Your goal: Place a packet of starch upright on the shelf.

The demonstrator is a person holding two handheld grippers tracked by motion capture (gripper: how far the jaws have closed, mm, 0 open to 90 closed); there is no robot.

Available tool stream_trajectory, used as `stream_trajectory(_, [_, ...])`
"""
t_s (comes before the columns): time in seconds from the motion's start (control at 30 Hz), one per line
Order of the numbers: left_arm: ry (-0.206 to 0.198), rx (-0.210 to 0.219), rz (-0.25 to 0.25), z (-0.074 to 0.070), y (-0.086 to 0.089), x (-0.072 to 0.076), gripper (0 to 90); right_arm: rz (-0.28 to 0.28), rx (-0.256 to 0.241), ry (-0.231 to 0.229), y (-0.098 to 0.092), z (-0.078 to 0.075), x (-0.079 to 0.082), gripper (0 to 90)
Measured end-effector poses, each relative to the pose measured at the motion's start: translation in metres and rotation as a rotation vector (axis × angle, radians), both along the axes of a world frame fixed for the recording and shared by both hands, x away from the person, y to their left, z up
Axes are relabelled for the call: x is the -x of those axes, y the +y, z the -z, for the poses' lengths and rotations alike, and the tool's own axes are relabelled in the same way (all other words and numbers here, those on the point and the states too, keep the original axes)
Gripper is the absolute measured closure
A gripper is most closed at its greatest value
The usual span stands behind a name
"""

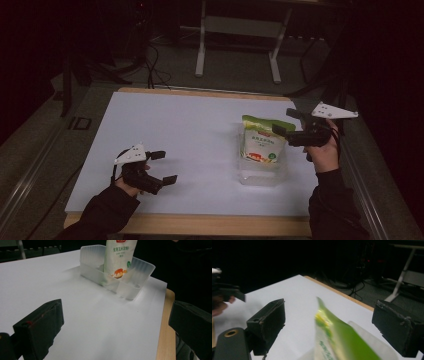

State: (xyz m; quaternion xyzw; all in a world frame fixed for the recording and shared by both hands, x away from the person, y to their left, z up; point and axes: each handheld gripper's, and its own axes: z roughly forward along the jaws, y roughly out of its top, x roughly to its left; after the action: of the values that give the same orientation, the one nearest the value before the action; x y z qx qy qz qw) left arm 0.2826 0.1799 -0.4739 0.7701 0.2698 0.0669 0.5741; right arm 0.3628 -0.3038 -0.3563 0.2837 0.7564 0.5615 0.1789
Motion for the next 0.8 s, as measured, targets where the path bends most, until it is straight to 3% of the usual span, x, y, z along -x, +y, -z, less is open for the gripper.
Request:
stream_trajectory(0.33, [0.001, -0.004, 0.002, 0.001, 0.0, 0.002, 0.5, -0.104, -0.005, -0.016, 0.034, -0.005, 0.038, 13.1])
stream_trajectory(0.43, [-0.003, -0.006, 0.004, 0.0, 0.0, 0.003, 0.5, -0.11, 0.009, -0.025, 0.045, -0.004, 0.045, 13.1])
stream_trajectory(0.57, [-0.006, -0.012, 0.01, 0.001, -0.001, 0.004, 0.5, -0.123, -0.018, -0.021, 0.056, 0.001, 0.052, 13.1])
stream_trajectory(0.77, [-0.013, -0.009, 0.01, 0.001, -0.002, 0.004, 0.5, -0.128, -0.018, -0.041, 0.064, 0.007, 0.062, 13.2])
stream_trajectory(0.8, [-0.019, -0.012, 0.011, 0.002, -0.002, 0.004, 0.5, -0.128, -0.002, -0.039, 0.066, 0.009, 0.065, 13.2])
